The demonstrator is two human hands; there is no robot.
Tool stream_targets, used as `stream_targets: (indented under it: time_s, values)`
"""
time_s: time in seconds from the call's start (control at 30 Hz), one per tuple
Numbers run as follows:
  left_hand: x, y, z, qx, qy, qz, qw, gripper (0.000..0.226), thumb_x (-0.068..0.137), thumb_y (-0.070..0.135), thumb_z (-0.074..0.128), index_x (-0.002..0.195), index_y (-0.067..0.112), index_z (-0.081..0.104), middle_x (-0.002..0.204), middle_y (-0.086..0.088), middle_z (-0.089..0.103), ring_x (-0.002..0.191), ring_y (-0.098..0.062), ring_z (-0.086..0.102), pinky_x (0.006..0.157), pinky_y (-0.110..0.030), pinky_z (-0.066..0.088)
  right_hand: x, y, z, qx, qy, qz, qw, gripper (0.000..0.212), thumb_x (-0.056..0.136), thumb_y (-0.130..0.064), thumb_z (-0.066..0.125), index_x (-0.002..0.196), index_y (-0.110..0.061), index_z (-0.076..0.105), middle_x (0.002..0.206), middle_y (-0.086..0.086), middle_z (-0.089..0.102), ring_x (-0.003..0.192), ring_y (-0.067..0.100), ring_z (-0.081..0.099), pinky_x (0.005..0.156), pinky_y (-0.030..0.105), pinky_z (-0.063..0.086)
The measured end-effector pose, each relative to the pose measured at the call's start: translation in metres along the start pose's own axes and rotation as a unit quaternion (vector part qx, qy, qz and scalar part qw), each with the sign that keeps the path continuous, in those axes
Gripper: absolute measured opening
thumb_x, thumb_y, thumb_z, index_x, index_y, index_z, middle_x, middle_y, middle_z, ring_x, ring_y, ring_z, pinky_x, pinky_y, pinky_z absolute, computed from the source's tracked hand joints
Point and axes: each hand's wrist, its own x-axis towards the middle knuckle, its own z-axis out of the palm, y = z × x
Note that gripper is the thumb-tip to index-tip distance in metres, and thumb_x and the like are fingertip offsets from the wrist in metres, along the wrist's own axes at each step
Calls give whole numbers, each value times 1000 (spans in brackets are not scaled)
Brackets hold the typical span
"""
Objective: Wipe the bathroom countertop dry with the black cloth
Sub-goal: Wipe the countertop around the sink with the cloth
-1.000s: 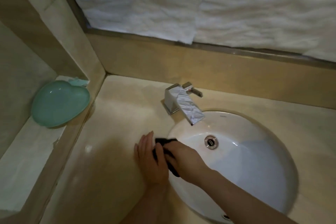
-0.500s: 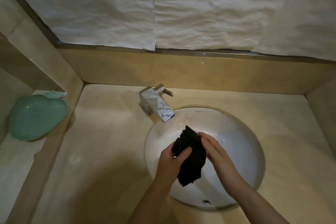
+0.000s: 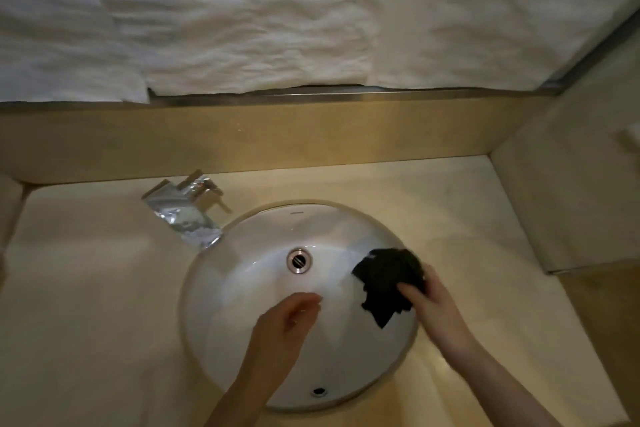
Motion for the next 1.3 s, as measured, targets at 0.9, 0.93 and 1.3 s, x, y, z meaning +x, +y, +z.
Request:
stream_targets:
  time_s: [0.9, 0.93, 1.3]
  values:
    - [158, 45, 169, 447, -87, 211, 865, 82, 87, 49, 34, 159, 17, 12, 167, -4, -6, 153, -22, -12, 123, -36, 1, 134, 112, -151, -482, 140, -199, 842, 58, 100, -37, 34, 146, -4, 42, 158, 13, 31, 147, 31, 25, 118, 49, 26]
    - [159, 45, 168, 442, -87, 210, 867, 83, 85, 51, 31, 159, 19, 10, 167, -1, -8, 153, -19, -15, 123, -34, -1, 140, 113, -163, -467, 178, -158, 852, 58, 100, -37, 32, 146, -2, 41, 158, 14, 31, 147, 32, 25, 118, 50, 27]
    - [166, 55, 152, 407, -120, 207, 882, 81, 89, 14, 54, 158, 31, 14, 164, 17, -10, 150, -2, -17, 110, -6, -5, 132, 87, -77, -427, 26, -314, 848, 58, 101, -42, 46, 149, -10, 39, 160, 8, 27, 149, 26, 21, 119, 46, 26]
